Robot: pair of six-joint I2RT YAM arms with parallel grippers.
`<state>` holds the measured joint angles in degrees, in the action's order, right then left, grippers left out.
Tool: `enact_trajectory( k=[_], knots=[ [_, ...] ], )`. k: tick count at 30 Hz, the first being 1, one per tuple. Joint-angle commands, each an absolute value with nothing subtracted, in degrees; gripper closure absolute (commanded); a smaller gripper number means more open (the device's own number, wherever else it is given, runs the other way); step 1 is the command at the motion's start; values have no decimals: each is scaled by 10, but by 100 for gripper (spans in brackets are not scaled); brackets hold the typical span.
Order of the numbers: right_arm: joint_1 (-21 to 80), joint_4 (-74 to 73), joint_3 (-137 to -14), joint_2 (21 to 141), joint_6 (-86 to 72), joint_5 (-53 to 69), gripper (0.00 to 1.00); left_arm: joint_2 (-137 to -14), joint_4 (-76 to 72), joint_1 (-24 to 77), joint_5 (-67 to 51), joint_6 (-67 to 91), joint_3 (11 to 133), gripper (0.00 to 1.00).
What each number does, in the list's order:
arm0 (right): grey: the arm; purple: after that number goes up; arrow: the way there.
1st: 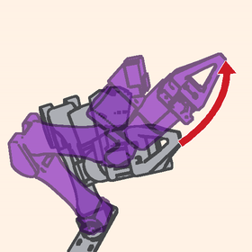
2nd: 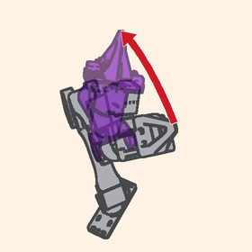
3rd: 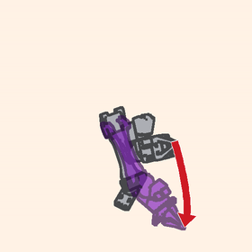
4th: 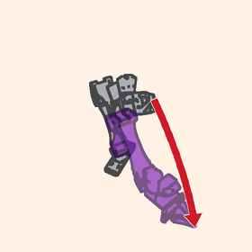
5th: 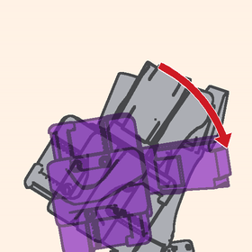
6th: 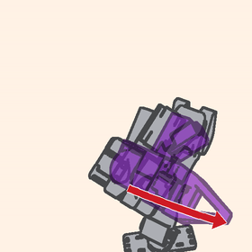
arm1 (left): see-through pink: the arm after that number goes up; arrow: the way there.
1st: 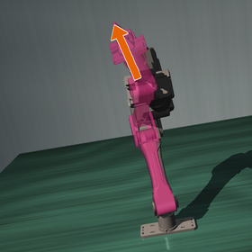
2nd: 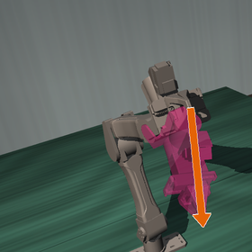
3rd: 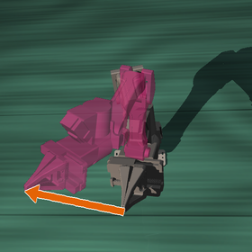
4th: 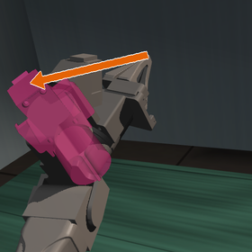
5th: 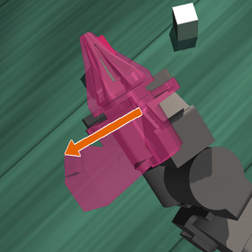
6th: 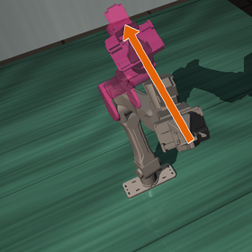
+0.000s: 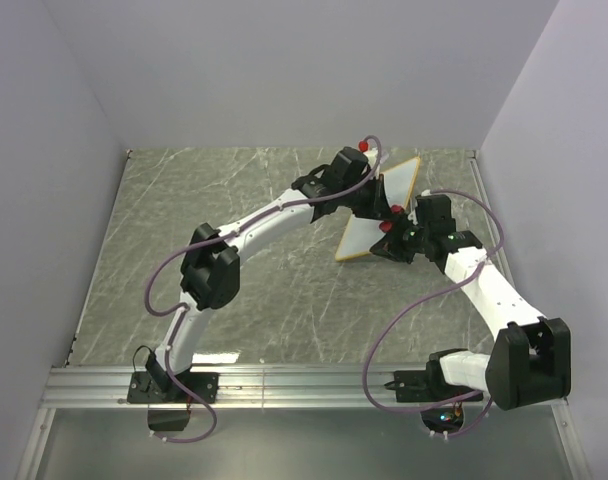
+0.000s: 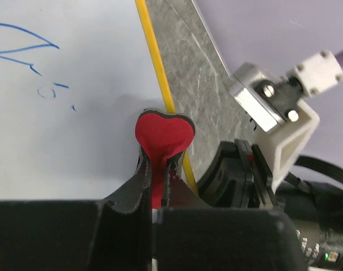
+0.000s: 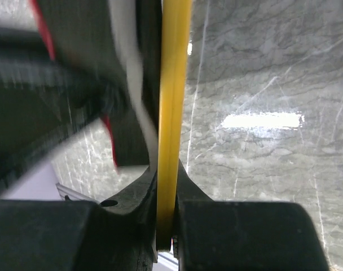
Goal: Erase the whiteboard
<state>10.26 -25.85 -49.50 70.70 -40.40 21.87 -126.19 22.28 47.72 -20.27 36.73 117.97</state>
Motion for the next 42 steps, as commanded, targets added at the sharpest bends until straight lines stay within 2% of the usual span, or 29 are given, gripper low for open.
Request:
enact_trajectory(
  k=[1, 10, 19, 28, 36, 42],
  knots=[
    [111, -232, -512, 695, -388, 252, 100, -1309, 225, 468, -207, 370, 1229, 100],
    [112, -257, -481, 653, -359, 287, 100, -1435, 178, 401, -234, 418, 1310, 100],
    [112, -265, -460, 637, -349, 309, 100, -1534, 171, 382, -245, 430, 1367, 100],
    [120, -254, -472, 658, -347, 324, 100, -1443, 181, 414, -333, 300, 1362, 100],
    [131, -261, -477, 678, -330, 327, 100, -1368, 284, 441, -422, 208, 1332, 100],
    [137, -254, -476, 686, -330, 329, 100, -1324, 269, 447, -404, 218, 1277, 100]
  ],
)
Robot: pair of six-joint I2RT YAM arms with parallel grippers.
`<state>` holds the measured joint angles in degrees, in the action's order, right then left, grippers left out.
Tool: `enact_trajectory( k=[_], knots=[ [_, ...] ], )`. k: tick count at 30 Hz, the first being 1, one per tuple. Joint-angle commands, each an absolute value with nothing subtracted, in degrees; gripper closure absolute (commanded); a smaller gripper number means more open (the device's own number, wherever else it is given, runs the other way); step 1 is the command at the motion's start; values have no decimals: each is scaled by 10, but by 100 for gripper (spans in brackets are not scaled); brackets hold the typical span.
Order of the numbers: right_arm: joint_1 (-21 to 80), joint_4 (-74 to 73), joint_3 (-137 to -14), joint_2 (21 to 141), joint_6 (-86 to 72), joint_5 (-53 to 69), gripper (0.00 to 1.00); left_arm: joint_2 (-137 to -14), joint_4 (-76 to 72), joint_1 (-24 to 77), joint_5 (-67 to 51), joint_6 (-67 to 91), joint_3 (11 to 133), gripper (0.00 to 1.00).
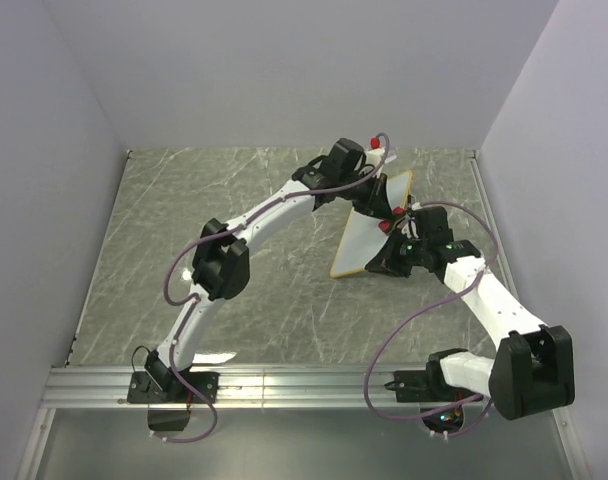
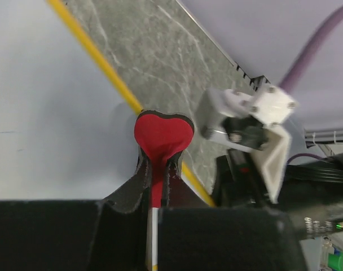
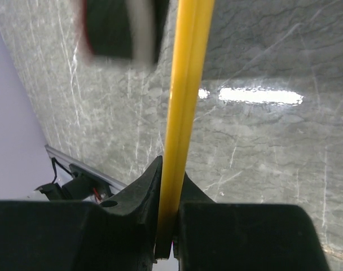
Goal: Erase the whiteboard
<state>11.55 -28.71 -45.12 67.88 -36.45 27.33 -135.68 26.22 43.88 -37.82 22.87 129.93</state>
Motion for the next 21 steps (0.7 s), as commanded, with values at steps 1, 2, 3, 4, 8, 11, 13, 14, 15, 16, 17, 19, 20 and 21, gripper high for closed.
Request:
enact_trajectory(
  k=[1, 2, 3, 4, 8, 11, 13, 14, 15, 16, 17, 19, 20, 21],
  knots=[
    [139, -255, -479, 687, -330, 329, 100, -1327, 265, 446, -369, 222, 1273, 100],
    [141, -255, -480, 687, -330, 330, 100, -1333, 268, 442, -347, 228, 1278, 100],
    [141, -257, -482, 688, -329, 330, 100, -1343, 272, 433, -330, 247, 1283, 100],
    [141, -258, -483, 689, -329, 330, 100, -1366, 279, 428, -317, 258, 1295, 100],
    [142, -269, -497, 683, -323, 325, 100, -1400, 316, 396, -266, 292, 1336, 100],
    [140, -283, -511, 671, -316, 310, 100, -1315, 222, 370, -262, 312, 1236, 100],
    [141, -303, -523, 662, -308, 293, 100, -1246, 179, 345, -272, 336, 1178, 100],
    [141, -313, -538, 658, -298, 287, 100, -1226, 169, 336, -273, 344, 1167, 100],
    [142, -338, -547, 651, -294, 277, 100, -1210, 159, 321, -266, 351, 1159, 100],
    [142, -349, -555, 647, -288, 259, 100, -1182, 161, 315, -260, 352, 1150, 100],
    [141, -360, -572, 642, -280, 251, 100, -1170, 168, 309, -251, 352, 1147, 100],
    [141, -388, -589, 623, -273, 223, 100, -1147, 206, 295, -215, 338, 1143, 100],
    [141, -395, -608, 615, -272, 212, 100, -1141, 226, 293, -197, 330, 1141, 100],
    [141, -410, -618, 606, -272, 201, 100, -1136, 242, 292, -174, 311, 1136, 100]
  ],
)
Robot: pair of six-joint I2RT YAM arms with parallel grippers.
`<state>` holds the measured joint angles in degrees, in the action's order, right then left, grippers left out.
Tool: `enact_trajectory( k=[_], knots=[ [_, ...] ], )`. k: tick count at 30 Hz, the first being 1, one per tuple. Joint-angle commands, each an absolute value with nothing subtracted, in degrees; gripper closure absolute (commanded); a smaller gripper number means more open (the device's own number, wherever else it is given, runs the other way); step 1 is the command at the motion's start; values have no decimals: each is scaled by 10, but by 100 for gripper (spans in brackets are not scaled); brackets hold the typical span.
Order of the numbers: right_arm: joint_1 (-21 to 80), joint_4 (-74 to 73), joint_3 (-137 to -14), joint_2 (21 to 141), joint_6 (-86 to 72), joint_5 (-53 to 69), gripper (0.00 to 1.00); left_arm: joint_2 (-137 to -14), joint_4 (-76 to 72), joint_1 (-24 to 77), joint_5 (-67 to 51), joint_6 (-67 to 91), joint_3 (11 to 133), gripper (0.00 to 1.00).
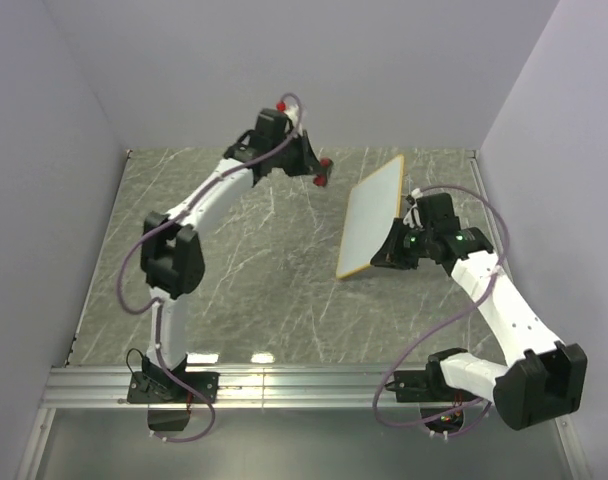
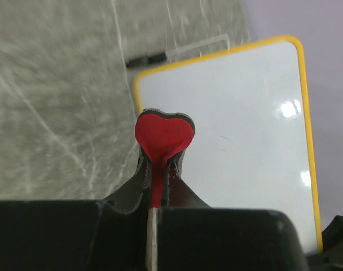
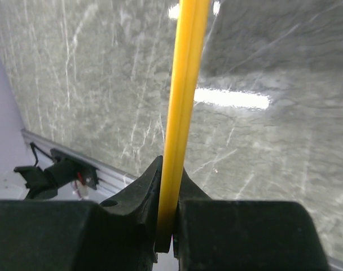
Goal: Erase the whiteboard
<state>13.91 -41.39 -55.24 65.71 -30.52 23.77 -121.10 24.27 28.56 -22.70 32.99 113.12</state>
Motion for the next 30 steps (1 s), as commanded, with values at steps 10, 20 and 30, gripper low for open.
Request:
enact_trajectory(
  k=[10, 20, 30],
  knots=[
    [72, -444, -738, 638, -258, 79, 100, -1170, 421, 282, -1, 304, 946, 23],
    [28, -413, -720, 712, -215, 139, 100, -1122, 398, 282, 24, 323, 849, 20],
    [33, -408, -667, 705, -193, 140, 100, -1107, 376, 282, 11, 331, 817, 23]
  ],
)
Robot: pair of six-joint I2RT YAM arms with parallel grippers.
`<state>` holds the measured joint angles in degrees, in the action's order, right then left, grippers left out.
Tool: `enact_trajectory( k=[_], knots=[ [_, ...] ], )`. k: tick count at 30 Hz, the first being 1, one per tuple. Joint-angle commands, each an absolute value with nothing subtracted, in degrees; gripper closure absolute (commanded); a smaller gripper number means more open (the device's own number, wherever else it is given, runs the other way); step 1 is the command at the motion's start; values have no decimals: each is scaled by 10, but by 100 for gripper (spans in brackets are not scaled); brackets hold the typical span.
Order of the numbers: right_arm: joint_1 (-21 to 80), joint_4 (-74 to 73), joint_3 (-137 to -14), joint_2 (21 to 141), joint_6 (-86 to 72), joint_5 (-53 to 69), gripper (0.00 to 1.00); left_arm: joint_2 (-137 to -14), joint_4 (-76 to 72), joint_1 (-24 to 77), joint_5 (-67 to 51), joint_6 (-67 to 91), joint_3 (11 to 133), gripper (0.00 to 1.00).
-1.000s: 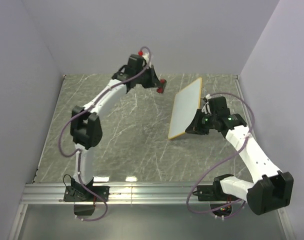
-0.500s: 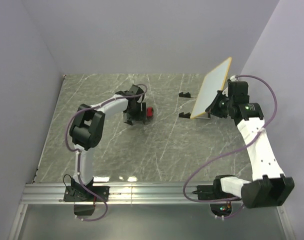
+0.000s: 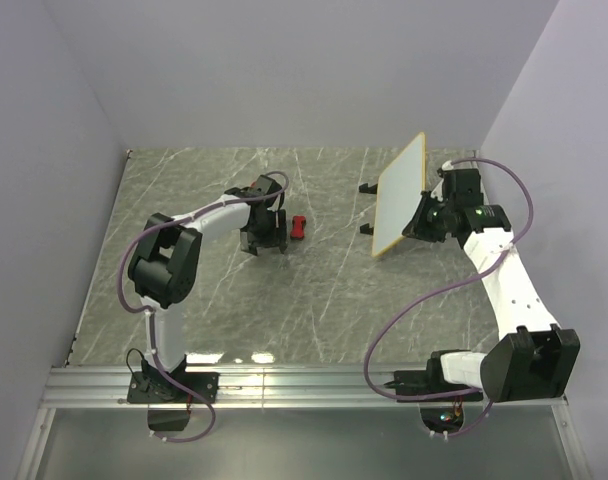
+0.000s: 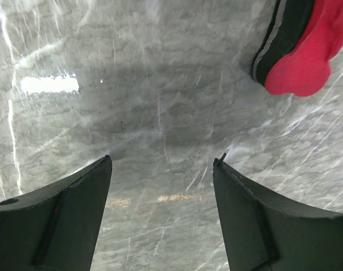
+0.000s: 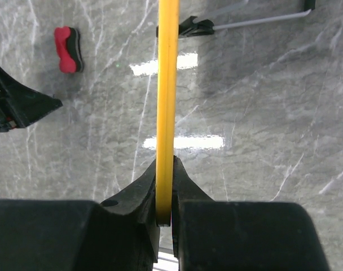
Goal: Erase the whiteboard
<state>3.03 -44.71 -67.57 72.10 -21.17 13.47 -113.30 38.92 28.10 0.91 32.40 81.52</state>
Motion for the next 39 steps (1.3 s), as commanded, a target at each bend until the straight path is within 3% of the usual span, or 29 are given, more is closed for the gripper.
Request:
enact_trajectory(
  k=[1, 11, 19, 27, 39],
  knots=[
    [33, -406, -663, 704, -192, 135, 100, -1106, 375, 282, 11, 333, 817, 23],
    [68, -392, -741, 714, -136, -24, 100, -1077, 379, 282, 25, 324, 817, 24],
    [79, -325, -751, 700, -147, -3, 100, -1066, 376, 282, 31, 322, 802, 25],
    [79, -256, -672, 657, -170, 18, 100, -1003, 345, 282, 45, 330, 788, 25],
    [78, -156, -479, 701, -221, 87, 100, -915, 287, 281, 29, 329, 763, 25]
  ],
)
